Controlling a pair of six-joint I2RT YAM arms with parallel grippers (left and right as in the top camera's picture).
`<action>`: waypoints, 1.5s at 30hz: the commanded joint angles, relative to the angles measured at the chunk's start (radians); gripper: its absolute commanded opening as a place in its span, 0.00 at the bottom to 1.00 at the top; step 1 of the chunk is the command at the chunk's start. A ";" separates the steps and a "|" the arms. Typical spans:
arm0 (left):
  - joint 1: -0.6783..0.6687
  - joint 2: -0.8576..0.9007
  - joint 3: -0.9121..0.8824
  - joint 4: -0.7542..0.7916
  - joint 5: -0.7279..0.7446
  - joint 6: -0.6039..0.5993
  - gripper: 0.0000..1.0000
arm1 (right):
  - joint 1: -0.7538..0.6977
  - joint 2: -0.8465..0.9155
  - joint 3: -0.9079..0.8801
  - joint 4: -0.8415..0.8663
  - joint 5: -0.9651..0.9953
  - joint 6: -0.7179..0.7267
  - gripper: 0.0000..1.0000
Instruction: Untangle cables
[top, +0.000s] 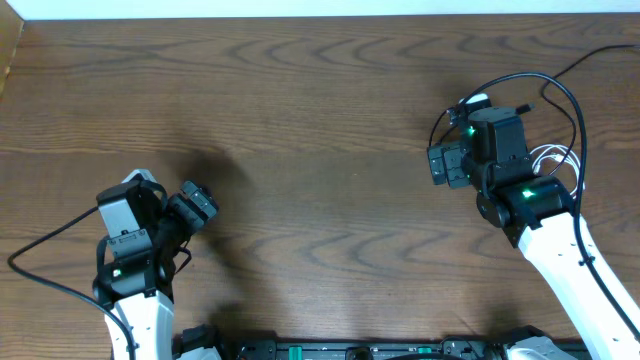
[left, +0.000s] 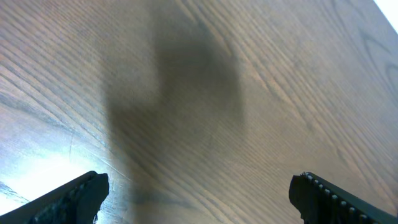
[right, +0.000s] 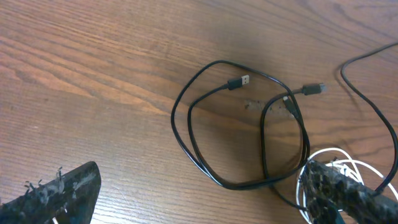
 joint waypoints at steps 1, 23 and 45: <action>0.003 0.011 -0.010 -0.002 -0.007 0.005 0.99 | -0.002 0.003 0.002 -0.001 -0.002 0.006 0.99; 0.003 -0.135 -0.170 -0.014 -0.007 0.005 0.98 | -0.002 0.003 0.002 -0.002 -0.002 0.006 0.99; -0.076 -0.318 -0.207 0.624 -0.007 0.005 0.99 | -0.002 0.003 0.002 -0.001 -0.002 0.006 0.99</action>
